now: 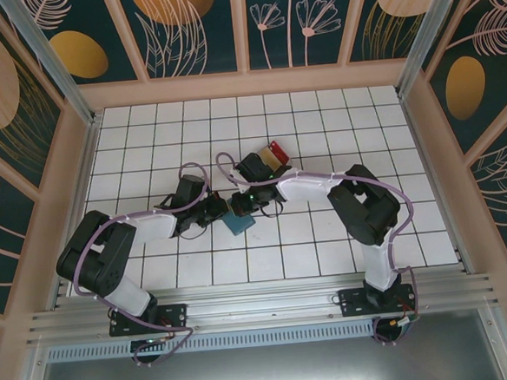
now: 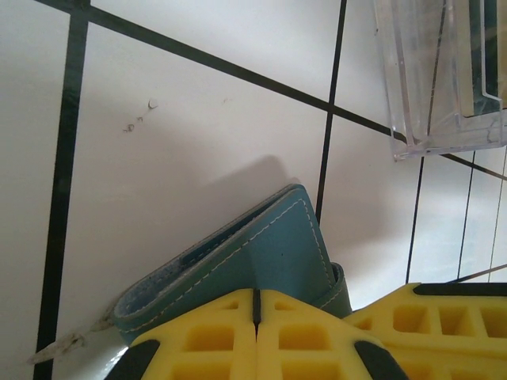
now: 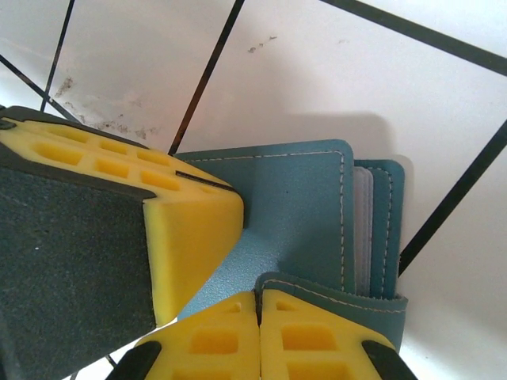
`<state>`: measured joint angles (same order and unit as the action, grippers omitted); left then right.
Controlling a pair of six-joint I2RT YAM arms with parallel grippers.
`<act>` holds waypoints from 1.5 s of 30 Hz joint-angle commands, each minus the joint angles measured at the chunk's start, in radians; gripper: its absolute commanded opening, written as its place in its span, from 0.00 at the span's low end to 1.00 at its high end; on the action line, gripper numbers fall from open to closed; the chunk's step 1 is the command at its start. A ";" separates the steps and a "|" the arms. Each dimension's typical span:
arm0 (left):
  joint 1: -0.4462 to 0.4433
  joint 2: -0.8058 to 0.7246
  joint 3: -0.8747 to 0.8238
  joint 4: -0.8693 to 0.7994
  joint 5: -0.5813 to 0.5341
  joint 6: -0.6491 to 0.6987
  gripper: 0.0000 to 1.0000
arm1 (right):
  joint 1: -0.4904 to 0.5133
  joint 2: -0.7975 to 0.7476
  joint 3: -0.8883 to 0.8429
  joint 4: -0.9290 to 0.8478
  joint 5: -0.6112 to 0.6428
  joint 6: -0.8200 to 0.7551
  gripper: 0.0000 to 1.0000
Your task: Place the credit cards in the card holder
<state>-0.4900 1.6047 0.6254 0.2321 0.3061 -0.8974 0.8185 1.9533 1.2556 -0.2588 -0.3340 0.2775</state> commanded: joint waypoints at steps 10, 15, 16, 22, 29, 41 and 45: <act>-0.004 0.046 -0.037 0.028 -0.012 -0.020 0.01 | 0.047 0.105 -0.020 -0.121 0.099 -0.042 0.06; -0.004 0.054 -0.035 0.034 -0.009 -0.020 0.01 | 0.050 0.122 -0.021 -0.125 0.098 -0.036 0.05; -0.004 0.052 -0.035 0.034 -0.009 -0.020 0.01 | 0.050 0.123 -0.022 -0.125 0.098 -0.035 0.05; -0.004 0.050 -0.037 0.034 -0.011 -0.019 0.01 | 0.041 0.143 -0.049 -0.114 0.070 -0.028 0.04; -0.004 0.046 -0.068 0.054 -0.017 -0.028 0.01 | 0.008 0.148 -0.152 -0.067 0.039 0.002 0.04; -0.004 -0.056 -0.016 -0.032 -0.065 0.011 0.13 | 0.003 0.065 -0.013 -0.115 0.063 -0.004 0.09; -0.004 -0.131 0.030 -0.094 -0.127 0.047 0.25 | -0.002 0.019 0.017 -0.111 0.097 -0.003 0.14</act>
<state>-0.4911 1.5318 0.6037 0.2142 0.2478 -0.8886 0.8181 1.9606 1.2633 -0.2707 -0.3317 0.2710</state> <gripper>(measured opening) 0.213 0.137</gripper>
